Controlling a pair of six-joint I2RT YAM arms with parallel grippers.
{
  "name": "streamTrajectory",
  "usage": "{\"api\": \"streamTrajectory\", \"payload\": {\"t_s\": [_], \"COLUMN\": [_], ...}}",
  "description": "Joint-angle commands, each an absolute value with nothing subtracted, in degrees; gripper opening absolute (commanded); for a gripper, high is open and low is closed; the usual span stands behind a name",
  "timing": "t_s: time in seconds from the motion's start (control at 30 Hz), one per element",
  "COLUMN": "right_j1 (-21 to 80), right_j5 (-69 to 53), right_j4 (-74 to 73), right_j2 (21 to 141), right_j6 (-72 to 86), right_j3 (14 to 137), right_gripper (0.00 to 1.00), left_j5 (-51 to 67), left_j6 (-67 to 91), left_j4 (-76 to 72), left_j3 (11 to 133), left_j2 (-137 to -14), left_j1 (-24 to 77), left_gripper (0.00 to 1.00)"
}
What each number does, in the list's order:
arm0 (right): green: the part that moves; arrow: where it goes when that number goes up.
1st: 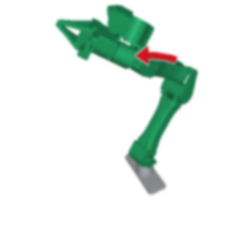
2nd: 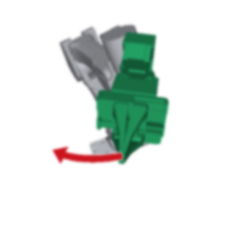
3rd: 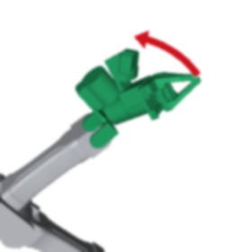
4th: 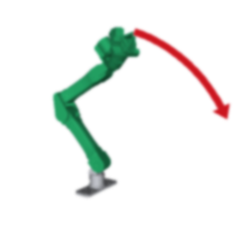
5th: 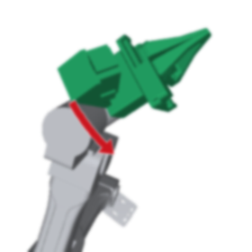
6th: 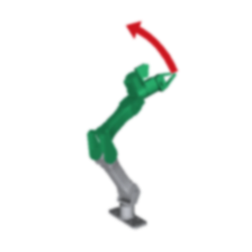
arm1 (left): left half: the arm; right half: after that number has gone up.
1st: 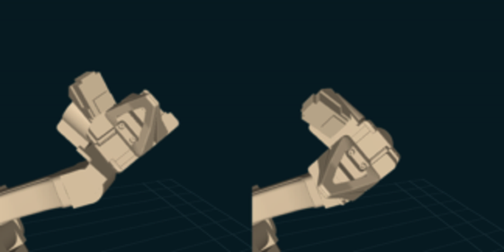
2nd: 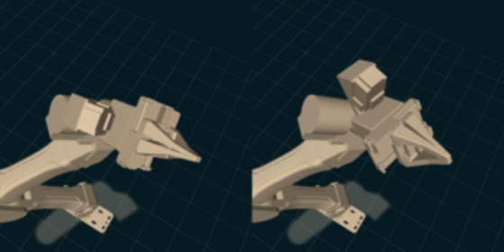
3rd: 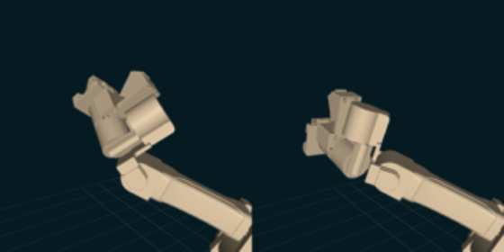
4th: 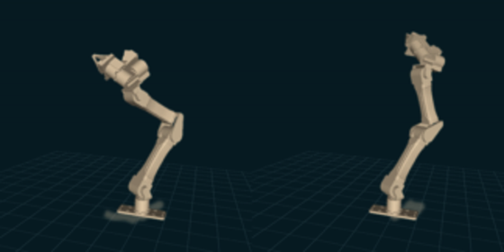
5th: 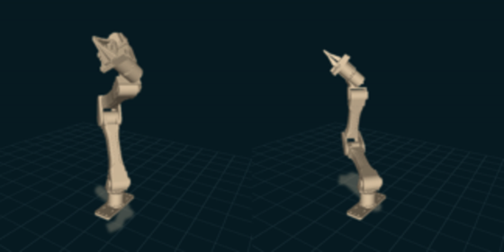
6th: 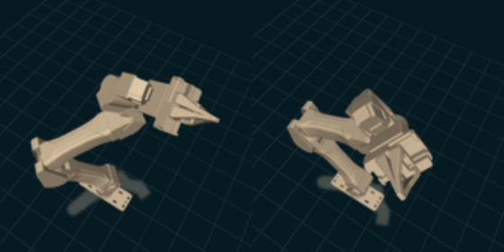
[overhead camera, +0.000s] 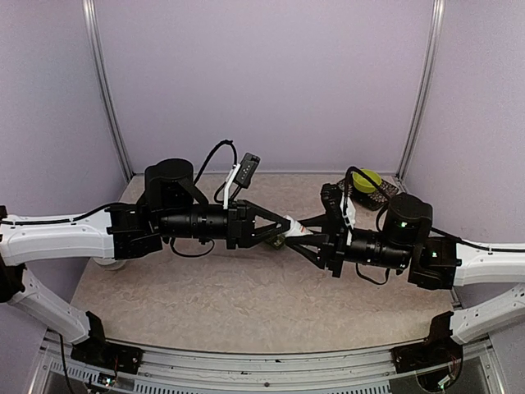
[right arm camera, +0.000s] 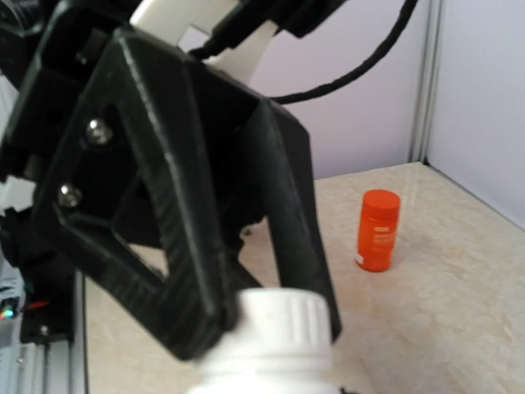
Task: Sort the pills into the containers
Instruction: Pass from the right arm to the left
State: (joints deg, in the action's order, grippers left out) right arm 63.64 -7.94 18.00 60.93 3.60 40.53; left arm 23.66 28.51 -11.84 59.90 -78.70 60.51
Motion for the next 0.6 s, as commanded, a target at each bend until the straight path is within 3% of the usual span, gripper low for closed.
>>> {"api": "streamTrajectory", "payload": {"t_s": [0.0, 0.13, 0.27, 0.37, 0.57], "right_j1": [64.01, 64.01, 63.99, 63.98, 63.98], "right_j5": [-9.57, -8.74, -9.32, -8.96, -6.04], "right_j4": [18.46, 18.41, 18.72, 18.81, 18.2], "right_j2": [59.11, 59.59, 60.36, 60.6, 60.06], "right_j6": [9.04, 8.27, 7.75, 7.36, 6.42], "right_j3": [41.46, 41.29, 41.48, 41.4, 41.23], "right_gripper": [0.08, 0.08, 0.1, 0.19, 0.48], "left_j5": [27.91, 27.94, 27.13, 26.47, 23.2], "left_j6": [23.49, 24.48, 25.71, 26.23, 27.34], "left_j4": [-15.06, -15.18, -16.22, -16.4, -15.56], "left_j3": [59.47, 59.57, 59.2, 58.98, 58.33], "left_j2": [-77.89, -78.46, -78.74, -78.67, -77.31], "left_j1": [61.97, 61.78, 61.79, 61.79, 60.56], "left_gripper": [0.23, 0.3, 0.2, 0.14, 0.13]}}
